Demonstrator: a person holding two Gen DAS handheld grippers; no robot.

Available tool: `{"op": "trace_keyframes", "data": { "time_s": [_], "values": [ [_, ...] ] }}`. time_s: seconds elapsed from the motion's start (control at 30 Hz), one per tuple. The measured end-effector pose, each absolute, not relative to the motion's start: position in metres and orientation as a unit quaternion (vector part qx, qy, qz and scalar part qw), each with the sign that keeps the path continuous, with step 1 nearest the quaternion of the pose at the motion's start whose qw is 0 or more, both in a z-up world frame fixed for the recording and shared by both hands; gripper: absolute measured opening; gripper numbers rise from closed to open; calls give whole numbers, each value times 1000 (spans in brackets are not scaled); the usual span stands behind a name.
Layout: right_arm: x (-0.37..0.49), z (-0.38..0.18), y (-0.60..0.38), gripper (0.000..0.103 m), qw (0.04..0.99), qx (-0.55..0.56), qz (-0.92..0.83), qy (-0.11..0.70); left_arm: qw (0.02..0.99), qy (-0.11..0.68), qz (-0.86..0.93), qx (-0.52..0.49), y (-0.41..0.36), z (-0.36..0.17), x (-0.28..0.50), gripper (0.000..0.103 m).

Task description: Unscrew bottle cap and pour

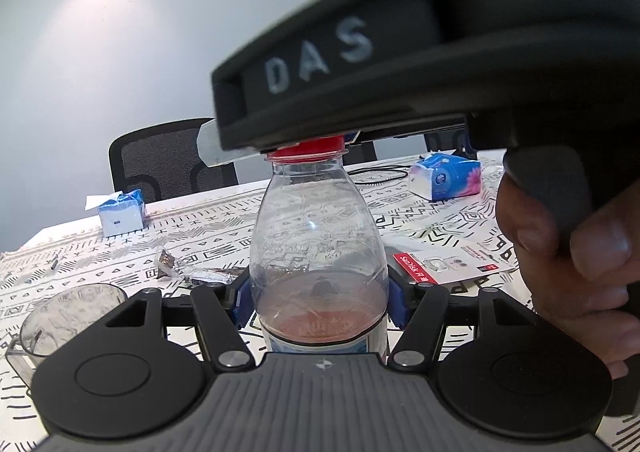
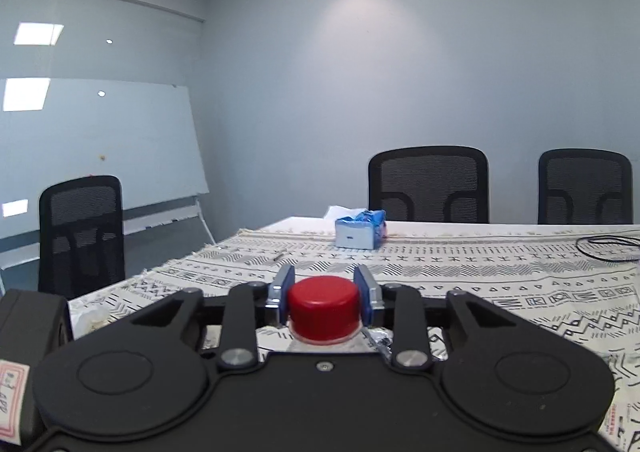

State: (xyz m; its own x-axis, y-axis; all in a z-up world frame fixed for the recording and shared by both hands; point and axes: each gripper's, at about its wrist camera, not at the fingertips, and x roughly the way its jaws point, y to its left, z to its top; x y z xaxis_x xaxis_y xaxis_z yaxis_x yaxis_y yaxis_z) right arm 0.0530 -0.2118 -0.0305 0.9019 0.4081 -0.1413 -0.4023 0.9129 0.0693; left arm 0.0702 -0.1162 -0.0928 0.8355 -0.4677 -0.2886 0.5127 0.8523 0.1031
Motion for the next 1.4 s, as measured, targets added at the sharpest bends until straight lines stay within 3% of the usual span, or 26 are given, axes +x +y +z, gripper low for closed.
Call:
{"op": "trace_keyframes", "data": {
  "time_s": [0.63,0.77,0.87,1.0,1.1,1.17,1.4],
  "values": [
    [89,-40,-265,34,886,-9,462,23,949,127,-276,80,-109,-95,73,59],
    [87,-31,-259,35,896,-6,442,42,951,128,-272,75,-109,-95,73,59],
    [71,-27,-243,46,934,-6,354,50,953,125,-267,75,-110,-96,72,59],
    [51,-27,-232,49,960,20,271,61,955,115,-260,85,-114,-97,69,59],
    [39,-27,-225,49,968,16,243,55,956,117,-258,81,-114,-97,71,59],
    [35,-27,-220,33,972,3,229,49,956,116,-255,81,-114,-97,71,59],
    [36,-28,-218,33,972,-14,227,52,956,115,-256,84,-115,-97,68,59]
  ]
}}
